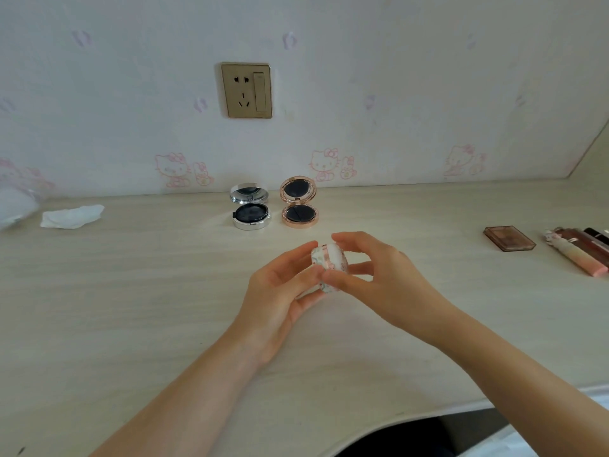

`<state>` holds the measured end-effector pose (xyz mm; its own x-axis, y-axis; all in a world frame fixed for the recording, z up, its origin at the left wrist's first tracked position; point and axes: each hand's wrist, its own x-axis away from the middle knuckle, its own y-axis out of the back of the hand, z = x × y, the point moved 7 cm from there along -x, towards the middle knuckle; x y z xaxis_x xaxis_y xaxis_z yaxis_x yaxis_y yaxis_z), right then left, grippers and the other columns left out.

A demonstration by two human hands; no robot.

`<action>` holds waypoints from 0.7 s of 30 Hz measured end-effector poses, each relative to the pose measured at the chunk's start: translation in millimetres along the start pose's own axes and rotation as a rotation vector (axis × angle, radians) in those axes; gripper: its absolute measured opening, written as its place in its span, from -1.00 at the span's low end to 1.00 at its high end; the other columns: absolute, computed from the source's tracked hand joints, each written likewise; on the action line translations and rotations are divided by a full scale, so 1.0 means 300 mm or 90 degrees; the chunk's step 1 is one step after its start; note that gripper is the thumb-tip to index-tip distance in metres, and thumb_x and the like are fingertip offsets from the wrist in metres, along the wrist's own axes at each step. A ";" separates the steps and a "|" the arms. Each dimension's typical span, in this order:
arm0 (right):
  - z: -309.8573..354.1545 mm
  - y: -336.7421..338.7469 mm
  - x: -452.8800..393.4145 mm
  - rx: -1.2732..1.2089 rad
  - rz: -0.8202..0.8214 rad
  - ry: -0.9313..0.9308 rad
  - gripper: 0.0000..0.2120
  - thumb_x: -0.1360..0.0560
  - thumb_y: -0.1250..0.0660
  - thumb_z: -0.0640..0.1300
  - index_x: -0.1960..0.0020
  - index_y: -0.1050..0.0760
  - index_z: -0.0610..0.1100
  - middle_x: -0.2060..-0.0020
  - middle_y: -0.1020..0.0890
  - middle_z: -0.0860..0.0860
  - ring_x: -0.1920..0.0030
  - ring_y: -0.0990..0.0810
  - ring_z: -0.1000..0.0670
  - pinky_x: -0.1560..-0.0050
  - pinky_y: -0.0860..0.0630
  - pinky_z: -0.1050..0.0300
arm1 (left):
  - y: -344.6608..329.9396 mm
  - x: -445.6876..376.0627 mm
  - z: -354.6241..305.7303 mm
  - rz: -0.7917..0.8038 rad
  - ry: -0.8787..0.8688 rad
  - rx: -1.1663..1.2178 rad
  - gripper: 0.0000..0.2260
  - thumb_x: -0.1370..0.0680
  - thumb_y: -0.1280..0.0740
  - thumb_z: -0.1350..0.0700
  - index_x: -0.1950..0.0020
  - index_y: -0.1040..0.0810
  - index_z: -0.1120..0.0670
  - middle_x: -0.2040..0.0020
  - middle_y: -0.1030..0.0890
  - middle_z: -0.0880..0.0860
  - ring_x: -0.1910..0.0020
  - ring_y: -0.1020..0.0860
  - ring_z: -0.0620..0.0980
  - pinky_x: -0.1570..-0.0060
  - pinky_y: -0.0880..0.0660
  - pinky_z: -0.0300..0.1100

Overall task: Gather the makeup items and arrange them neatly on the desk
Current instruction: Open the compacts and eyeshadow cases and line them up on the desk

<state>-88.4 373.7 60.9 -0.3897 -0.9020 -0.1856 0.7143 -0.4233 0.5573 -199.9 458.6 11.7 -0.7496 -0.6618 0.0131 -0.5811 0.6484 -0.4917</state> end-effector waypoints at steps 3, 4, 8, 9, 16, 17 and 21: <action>0.000 -0.002 -0.007 0.001 -0.006 -0.005 -0.47 -0.33 -0.49 0.15 -0.26 -0.44 0.15 -0.10 -0.55 0.28 0.00 -0.58 0.31 0.06 -0.56 0.34 | 0.000 -0.001 0.000 0.011 -0.001 0.014 -0.60 -0.36 -0.44 0.26 -0.20 -0.60 0.12 -0.18 -0.62 0.15 -0.12 -0.62 0.12 0.00 -0.58 -0.11; 0.003 -0.001 -0.007 -0.003 -0.006 -0.002 -0.47 -0.33 -0.51 0.10 -0.26 -0.45 0.13 -0.10 -0.56 0.26 -0.01 -0.58 0.29 0.04 -0.58 0.31 | 0.001 -0.002 0.000 0.016 0.002 0.020 -0.61 -0.36 -0.43 0.26 -0.19 -0.61 0.11 -0.19 -0.61 0.15 -0.12 -0.62 0.13 -0.01 -0.58 -0.09; 0.019 -0.007 0.003 -0.024 -0.006 0.028 -0.47 -0.33 -0.54 -0.04 -0.25 -0.48 0.10 -0.10 -0.58 0.22 -0.07 -0.56 0.25 0.00 -0.59 0.29 | 0.001 -0.003 0.004 0.021 0.034 0.020 -0.60 -0.38 -0.45 0.20 -0.22 -0.59 0.09 -0.17 -0.63 0.14 -0.12 -0.62 0.14 -0.02 -0.58 -0.01; 0.024 -0.011 0.007 -0.020 -0.006 0.041 -0.47 -0.33 -0.54 -0.07 -0.26 -0.48 0.10 -0.10 -0.57 0.22 -0.10 -0.55 0.25 -0.01 -0.58 0.30 | 0.000 -0.003 0.007 0.020 0.041 0.014 -0.59 -0.39 -0.45 0.19 -0.24 -0.57 0.10 -0.17 -0.63 0.14 -0.11 -0.62 0.14 -0.01 -0.59 -0.02; 0.048 0.000 0.007 0.025 0.018 0.098 -0.47 -0.37 -0.52 -0.10 -0.29 -0.47 0.08 -0.10 -0.56 0.24 -0.13 -0.50 0.30 -0.04 -0.50 0.43 | 0.000 -0.001 0.002 0.023 0.041 0.023 -0.55 -0.38 -0.44 0.22 -0.27 -0.54 0.19 -0.16 -0.63 0.21 -0.11 -0.62 0.19 0.02 -0.59 -0.06; 0.053 0.003 0.005 0.041 0.021 0.106 -0.47 -0.37 -0.52 -0.09 -0.30 -0.47 0.09 -0.11 -0.56 0.23 -0.12 -0.50 0.28 -0.04 -0.51 0.42 | -0.002 -0.001 0.001 0.027 0.041 0.027 -0.55 -0.38 -0.44 0.23 -0.27 -0.54 0.20 -0.16 -0.63 0.21 -0.11 -0.62 0.19 0.02 -0.59 -0.07; 0.057 0.019 -0.012 0.038 0.052 0.085 -0.46 -0.35 -0.52 -0.06 -0.29 -0.47 0.15 -0.12 -0.58 0.23 -0.16 -0.52 0.27 -0.06 -0.53 0.38 | -0.002 -0.002 0.002 0.031 0.039 0.029 -0.54 -0.39 -0.42 0.22 -0.29 -0.52 0.21 -0.17 -0.62 0.23 -0.13 -0.61 0.20 0.00 -0.59 -0.04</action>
<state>-92.9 375.9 78.6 -0.2484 -0.9382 -0.2412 0.7035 -0.3459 0.6209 -199.1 458.5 11.5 -0.7954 -0.6048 0.0400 -0.5293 0.6609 -0.5320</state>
